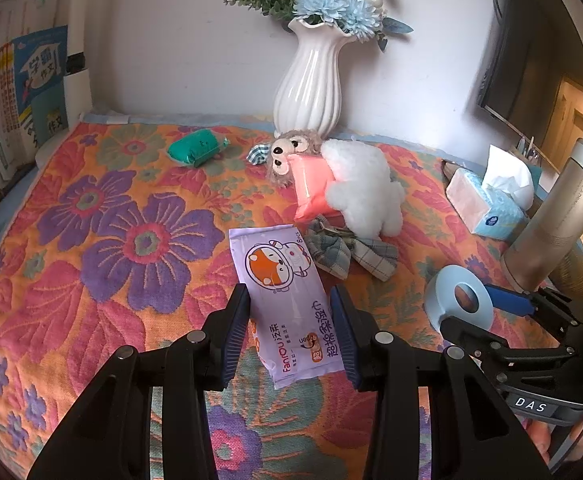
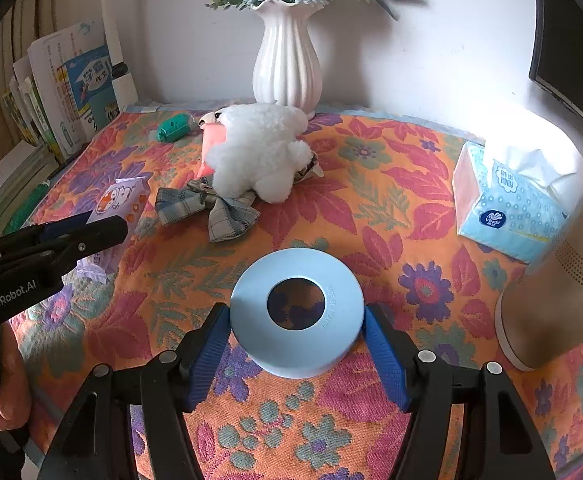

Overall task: Organize soft objects
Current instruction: 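Carry tape roll and wipes pack to the round table and release both, then move both grippers back over the bed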

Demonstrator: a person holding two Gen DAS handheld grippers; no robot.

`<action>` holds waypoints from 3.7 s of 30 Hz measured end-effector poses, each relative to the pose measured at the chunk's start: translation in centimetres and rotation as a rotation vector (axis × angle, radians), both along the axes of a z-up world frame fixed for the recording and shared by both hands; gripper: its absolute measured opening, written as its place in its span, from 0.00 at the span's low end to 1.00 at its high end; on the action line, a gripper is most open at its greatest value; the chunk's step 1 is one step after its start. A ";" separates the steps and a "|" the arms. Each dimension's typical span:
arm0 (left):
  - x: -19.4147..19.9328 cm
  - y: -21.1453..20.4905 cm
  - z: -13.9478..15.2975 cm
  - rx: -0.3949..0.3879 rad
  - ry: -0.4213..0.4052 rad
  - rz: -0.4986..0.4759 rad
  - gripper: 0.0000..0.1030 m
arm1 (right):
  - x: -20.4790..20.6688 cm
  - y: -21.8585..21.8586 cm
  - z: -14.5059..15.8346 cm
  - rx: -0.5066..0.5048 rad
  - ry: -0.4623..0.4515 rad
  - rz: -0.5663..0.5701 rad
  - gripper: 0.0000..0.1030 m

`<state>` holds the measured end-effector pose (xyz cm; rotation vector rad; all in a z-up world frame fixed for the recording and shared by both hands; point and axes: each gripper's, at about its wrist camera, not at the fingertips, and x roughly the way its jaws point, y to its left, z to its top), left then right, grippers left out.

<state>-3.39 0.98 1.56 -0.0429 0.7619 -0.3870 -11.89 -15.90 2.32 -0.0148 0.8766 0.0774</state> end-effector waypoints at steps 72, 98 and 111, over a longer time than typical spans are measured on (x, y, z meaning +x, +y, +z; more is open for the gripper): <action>-8.9 -40.9 7.4 -0.012 -0.139 -0.690 0.84 | -10.8 -41.5 9.6 0.313 -0.111 -0.734 0.66; -8.3 -7.8 9.5 0.151 -0.253 -0.161 0.84 | -9.2 -5.4 11.7 0.107 -0.100 0.097 0.67; 0.7 1.1 0.8 0.128 -0.062 0.094 0.84 | 3.1 2.3 1.8 -0.017 -0.050 0.047 0.67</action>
